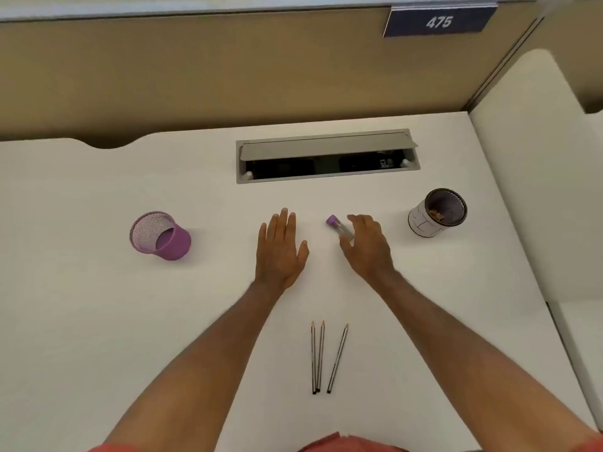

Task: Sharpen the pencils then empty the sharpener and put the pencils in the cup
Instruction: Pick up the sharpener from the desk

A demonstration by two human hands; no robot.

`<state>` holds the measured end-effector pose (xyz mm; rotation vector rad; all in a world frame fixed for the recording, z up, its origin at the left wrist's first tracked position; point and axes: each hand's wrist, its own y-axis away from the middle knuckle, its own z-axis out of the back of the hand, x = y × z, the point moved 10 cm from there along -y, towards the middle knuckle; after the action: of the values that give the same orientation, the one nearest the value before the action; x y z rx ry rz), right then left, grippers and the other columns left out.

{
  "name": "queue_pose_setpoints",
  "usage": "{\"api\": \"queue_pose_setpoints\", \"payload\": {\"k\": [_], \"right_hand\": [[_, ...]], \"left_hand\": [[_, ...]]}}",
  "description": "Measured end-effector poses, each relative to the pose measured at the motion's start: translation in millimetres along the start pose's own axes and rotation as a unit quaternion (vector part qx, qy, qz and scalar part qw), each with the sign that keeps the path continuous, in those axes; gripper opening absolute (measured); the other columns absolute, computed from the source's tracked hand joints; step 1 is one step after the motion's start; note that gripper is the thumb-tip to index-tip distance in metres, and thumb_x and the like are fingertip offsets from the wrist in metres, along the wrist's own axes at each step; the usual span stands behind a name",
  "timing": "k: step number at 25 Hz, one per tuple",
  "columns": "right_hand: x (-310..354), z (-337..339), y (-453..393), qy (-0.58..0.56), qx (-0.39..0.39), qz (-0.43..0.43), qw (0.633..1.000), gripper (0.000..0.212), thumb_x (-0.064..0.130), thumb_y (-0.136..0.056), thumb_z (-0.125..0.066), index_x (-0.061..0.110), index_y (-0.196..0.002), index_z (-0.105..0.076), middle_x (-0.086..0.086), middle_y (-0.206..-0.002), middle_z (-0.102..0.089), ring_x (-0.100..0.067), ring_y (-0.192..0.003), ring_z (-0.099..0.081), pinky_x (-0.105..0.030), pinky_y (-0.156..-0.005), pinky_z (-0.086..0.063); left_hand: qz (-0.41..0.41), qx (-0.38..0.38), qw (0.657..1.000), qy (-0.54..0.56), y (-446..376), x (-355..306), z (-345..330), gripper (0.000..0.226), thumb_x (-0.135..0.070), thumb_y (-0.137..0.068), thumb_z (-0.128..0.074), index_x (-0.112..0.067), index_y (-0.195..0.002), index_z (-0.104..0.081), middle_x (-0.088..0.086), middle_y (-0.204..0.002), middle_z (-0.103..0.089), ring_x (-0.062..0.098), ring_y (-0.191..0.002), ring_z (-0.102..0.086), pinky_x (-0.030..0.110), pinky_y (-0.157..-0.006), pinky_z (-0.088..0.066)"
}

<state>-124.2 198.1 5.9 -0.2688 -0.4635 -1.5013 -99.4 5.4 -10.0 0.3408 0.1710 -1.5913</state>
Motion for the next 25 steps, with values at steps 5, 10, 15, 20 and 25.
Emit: {"api": "queue_pose_setpoints", "payload": {"k": [5,10,15,20,25], "right_hand": [[-7.5,-12.5,-13.8,-0.023,0.005,-0.036,0.999,0.041,0.025,-0.096,-0.065,0.011,-0.133,-0.059,-0.009,-0.131,-0.057,-0.030,-0.118,-0.052,-0.045,-0.089,-0.053],[-13.0,-18.8,-18.5,-0.024,-0.007,-0.040,0.999,0.026,0.018,-0.095,-0.064,0.008,-0.119,-0.063,-0.011,-0.116,-0.060,-0.032,-0.106,-0.053,-0.048,-0.085,-0.052],[-15.0,-21.3,-20.1,-0.045,-0.015,-0.040,0.998,0.019,0.017,-0.094,-0.065,0.011,-0.112,-0.063,-0.007,-0.109,-0.059,-0.027,-0.100,-0.051,-0.045,-0.080,-0.051],[-12.1,-18.6,-15.7,-0.126,-0.018,-0.058,0.990,0.022,0.024,-0.096,-0.065,0.017,-0.116,-0.062,0.001,-0.110,-0.056,-0.020,-0.105,-0.051,-0.036,-0.080,-0.051],[-2.0,-4.0,5.0,-0.301,-0.038,-0.121,0.945,0.016,0.027,-0.097,-0.069,0.023,-0.112,-0.064,0.000,-0.108,-0.062,-0.008,-0.084,-0.059,-0.005,-0.066,-0.044]], "left_hand": [[-0.010,0.027,1.000,-0.008,-6.6,5.4,-23.0,0.067,-0.043,-0.103,-0.043,-0.011,-0.159,-0.028,0.011,-0.168,-0.024,0.031,-0.154,-0.023,0.050,-0.126,-0.019],[-0.019,0.049,0.998,-0.027,-10.2,10.5,-37.8,0.068,-0.044,-0.103,-0.041,-0.011,-0.160,-0.025,0.010,-0.169,-0.019,0.030,-0.156,-0.018,0.049,-0.127,-0.014],[-0.027,0.039,0.999,-0.024,-9.9,10.1,-37.1,0.067,-0.041,-0.101,-0.045,-0.010,-0.158,-0.030,0.012,-0.168,-0.023,0.032,-0.155,-0.021,0.050,-0.126,-0.015],[-0.018,0.043,0.999,0.007,-11.7,12.9,-36.5,0.067,-0.043,-0.102,-0.045,-0.011,-0.158,-0.030,0.010,-0.168,-0.023,0.029,-0.156,-0.019,0.048,-0.127,-0.014],[0.068,0.043,0.985,0.150,-15.6,13.5,-19.5,0.063,-0.049,-0.104,-0.045,-0.017,-0.157,-0.033,0.004,-0.165,-0.031,0.024,-0.153,-0.026,0.040,-0.124,-0.018]]}}
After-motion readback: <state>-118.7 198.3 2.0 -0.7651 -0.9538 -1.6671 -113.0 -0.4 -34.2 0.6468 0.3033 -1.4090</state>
